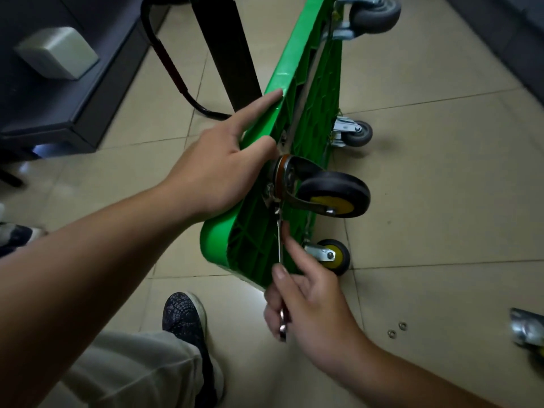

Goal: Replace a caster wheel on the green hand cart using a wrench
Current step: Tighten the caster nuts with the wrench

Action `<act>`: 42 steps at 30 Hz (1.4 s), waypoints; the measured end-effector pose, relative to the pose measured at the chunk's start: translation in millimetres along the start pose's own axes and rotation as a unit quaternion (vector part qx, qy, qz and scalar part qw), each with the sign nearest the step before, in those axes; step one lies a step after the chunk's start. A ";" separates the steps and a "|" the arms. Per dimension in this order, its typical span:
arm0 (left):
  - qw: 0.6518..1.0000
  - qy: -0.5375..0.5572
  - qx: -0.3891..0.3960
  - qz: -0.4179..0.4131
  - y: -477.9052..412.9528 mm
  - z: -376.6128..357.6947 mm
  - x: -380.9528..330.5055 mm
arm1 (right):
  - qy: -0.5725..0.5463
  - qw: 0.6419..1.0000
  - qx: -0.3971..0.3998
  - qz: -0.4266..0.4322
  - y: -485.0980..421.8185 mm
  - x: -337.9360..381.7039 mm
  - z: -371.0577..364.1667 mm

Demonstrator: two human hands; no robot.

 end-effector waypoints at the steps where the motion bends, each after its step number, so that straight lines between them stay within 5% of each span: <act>1: 1.000 0.005 0.001 0.001 0.3 -0.1 -1.3 | -0.030 1.000 -0.005 -0.008 2.6 9.9 -5.9; 6: 0.999 0.030 0.016 0.004 -1.1 -1.4 -2.1 | -0.087 0.994 -0.058 -0.032 22.2 14.1 -11.0; 10: 0.999 0.047 0.021 0.009 -2.2 0.4 5.0 | 0.111 0.985 -0.070 0.116 16.8 -9.3 21.5; 15: 0.997 0.070 0.012 0.004 -4.9 -0.8 11.9 | 0.375 0.874 -0.015 0.307 -38.1 -42.4 63.5; 22: 0.995 0.092 0.027 0.000 -5.2 1.2 13.8 | 0.437 0.799 0.016 0.413 -92.3 -51.4 88.1; 29: 0.998 0.066 0.010 -0.003 -3.9 0.7 12.0 | 0.402 0.830 0.049 0.383 -88.7 -61.2 82.2; 32: 0.999 0.047 -0.003 -0.006 -2.7 1.3 9.9 | 0.287 0.921 0.008 0.262 -58.2 -59.0 51.9; 35: 1.000 0.029 -0.006 -0.002 -0.7 1.7 6.2 | 0.026 0.996 -0.040 0.078 -19.1 -39.9 8.0; 38: 1.000 0.023 -0.001 0.005 0.6 0.3 1.8 | -0.173 0.984 -0.046 0.002 -4.4 -14.1 -21.9; 42: 0.999 0.046 0.015 0.012 0.4 -0.5 0.1 | -0.072 0.995 -0.072 -0.011 17.1 -1.2 -27.7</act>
Point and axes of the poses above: each hand's wrist, its own y-axis away from the middle knuckle, its own z-axis out of the back of the hand, x = y × z, the point moved 3 cm from there along -y, towards the middle knuckle, and after that the axes turned 3 degrees about -x, right-handed, at the moved point
